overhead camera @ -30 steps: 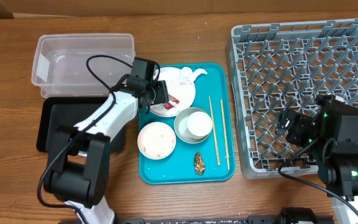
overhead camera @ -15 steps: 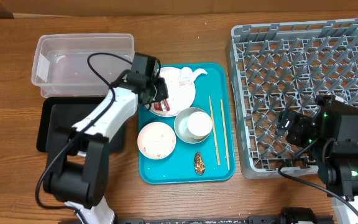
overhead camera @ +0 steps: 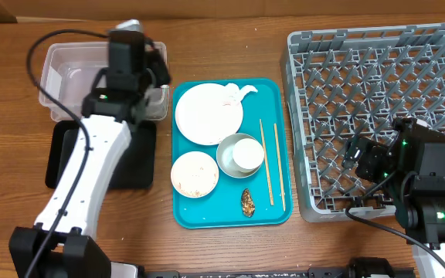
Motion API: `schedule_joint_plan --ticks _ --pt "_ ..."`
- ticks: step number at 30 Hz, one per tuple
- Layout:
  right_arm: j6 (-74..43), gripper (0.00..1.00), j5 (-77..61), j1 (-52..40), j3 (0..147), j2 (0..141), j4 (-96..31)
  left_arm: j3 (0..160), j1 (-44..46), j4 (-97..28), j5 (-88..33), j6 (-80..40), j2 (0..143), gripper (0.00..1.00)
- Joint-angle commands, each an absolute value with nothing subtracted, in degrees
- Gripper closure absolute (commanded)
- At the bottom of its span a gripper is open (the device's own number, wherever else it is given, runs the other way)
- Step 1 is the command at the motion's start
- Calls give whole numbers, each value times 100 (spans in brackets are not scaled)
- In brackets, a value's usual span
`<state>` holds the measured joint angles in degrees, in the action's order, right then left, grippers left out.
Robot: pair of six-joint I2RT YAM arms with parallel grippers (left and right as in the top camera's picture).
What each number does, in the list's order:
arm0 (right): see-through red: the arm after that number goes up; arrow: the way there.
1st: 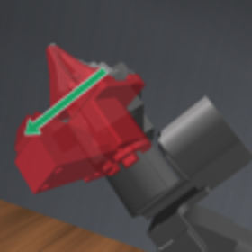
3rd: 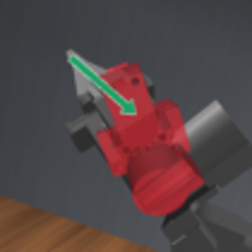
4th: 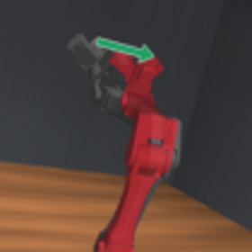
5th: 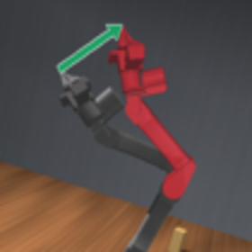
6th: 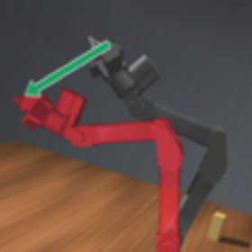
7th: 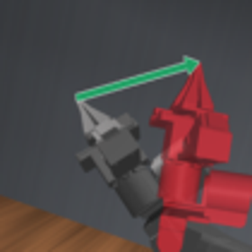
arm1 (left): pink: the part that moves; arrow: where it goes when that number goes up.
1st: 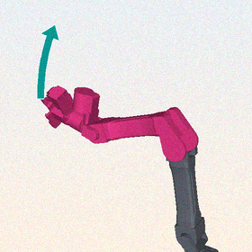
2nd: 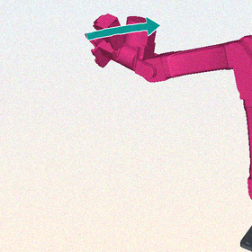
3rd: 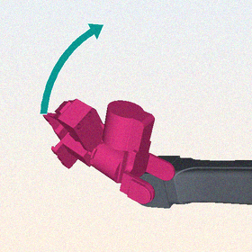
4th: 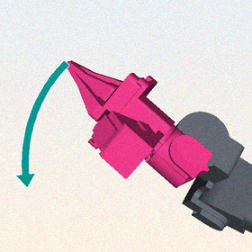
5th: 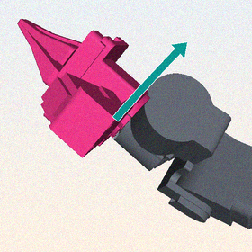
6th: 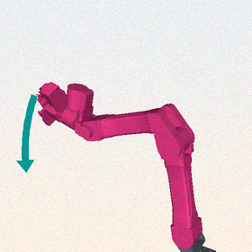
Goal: Sort waste into correct bins and load items into the dishwasher
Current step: 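Carry the wrapper with the left gripper and drop it into the clear bin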
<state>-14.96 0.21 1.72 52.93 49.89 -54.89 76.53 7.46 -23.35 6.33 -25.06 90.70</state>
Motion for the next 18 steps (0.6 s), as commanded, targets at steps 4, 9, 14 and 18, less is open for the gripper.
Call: schedule_joint_plan --ticks 4,9,14,18 --pt "-1503 0 -10 134 5494 4965 -5461 7677 272 -2134 860 -2399 9323 51" --pt "-1503 0 -8 134 5494 4965 -5461 7677 314 -2246 -128 -2377 9347 47" --pt "-1505 0 -10 134 5494 4965 -5463 7671 788 -2644 -910 -2123 9415 46" --pt "-1503 0 -10 134 5494 4965 -5461 7669 1365 -2978 -836 -1559 9701 43"
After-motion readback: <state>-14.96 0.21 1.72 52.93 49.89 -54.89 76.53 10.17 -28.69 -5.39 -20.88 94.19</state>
